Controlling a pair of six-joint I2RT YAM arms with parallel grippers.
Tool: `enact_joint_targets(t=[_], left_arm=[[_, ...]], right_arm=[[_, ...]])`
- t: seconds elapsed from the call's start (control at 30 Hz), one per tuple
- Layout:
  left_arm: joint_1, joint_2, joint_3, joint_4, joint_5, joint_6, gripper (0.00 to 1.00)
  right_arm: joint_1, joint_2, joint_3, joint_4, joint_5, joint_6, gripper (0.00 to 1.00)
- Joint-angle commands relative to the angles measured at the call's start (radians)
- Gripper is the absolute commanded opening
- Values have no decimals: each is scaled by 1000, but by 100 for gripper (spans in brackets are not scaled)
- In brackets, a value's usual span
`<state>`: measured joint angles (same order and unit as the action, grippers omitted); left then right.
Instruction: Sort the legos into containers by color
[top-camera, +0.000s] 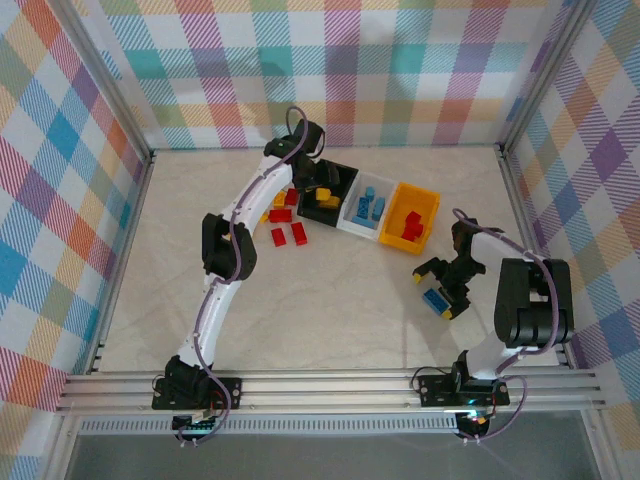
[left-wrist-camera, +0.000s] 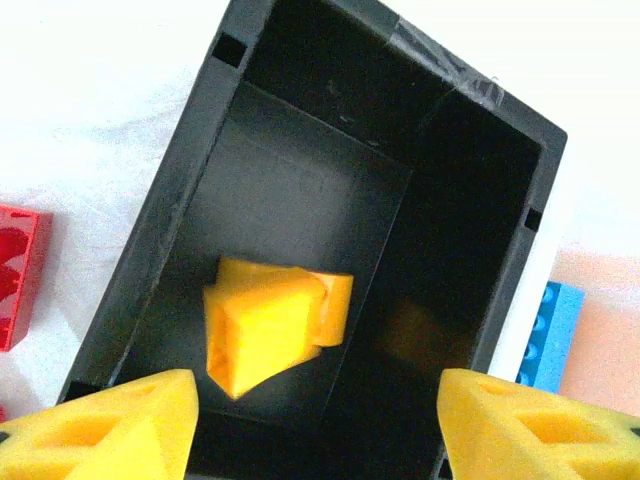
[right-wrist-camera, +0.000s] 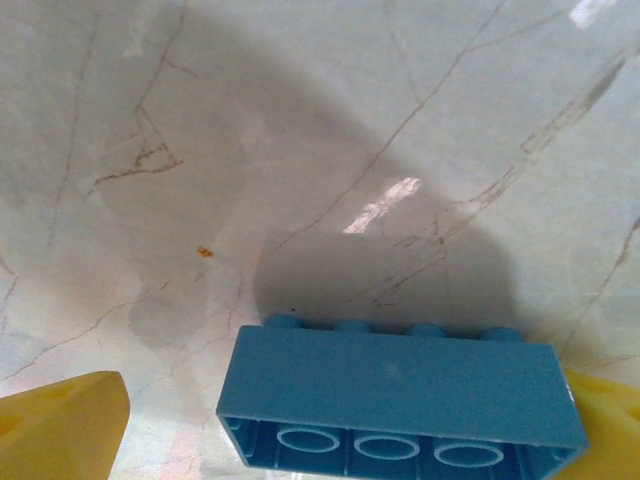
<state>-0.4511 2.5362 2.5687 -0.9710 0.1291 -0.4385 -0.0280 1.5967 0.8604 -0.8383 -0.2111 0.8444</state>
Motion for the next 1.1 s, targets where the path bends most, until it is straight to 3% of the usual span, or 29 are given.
enact_joint_targets(t=[0.0,0.13,0.23,0.5,0.67,0.87,1.07], left_arm=[[-7,18,33,-36,1,-21,73],[-8,0,33,-31,5,-26,76],[-9,-30,26,-41,10,-23,76],[-6,-216,-143,-38,-8,20,78],[37,-344,-269,-97,-66,51,80],[187,-538,-589,-98,-131,66,83],[292,-635,-830,-62,-93,106,86]], right_arm=[[-7,32,15,-23,-10,-19,100],[-7,34,7,-10,-7,-9,99],[-7,35,11,-6,-1,-5,92],[-8,7,4,-5,1,-17,57],[-7,-101,29,-63,7,-34,54],[-6,-228,173,-112,-45,-14,53],[49,-57,454,-79,-88,-19,54]])
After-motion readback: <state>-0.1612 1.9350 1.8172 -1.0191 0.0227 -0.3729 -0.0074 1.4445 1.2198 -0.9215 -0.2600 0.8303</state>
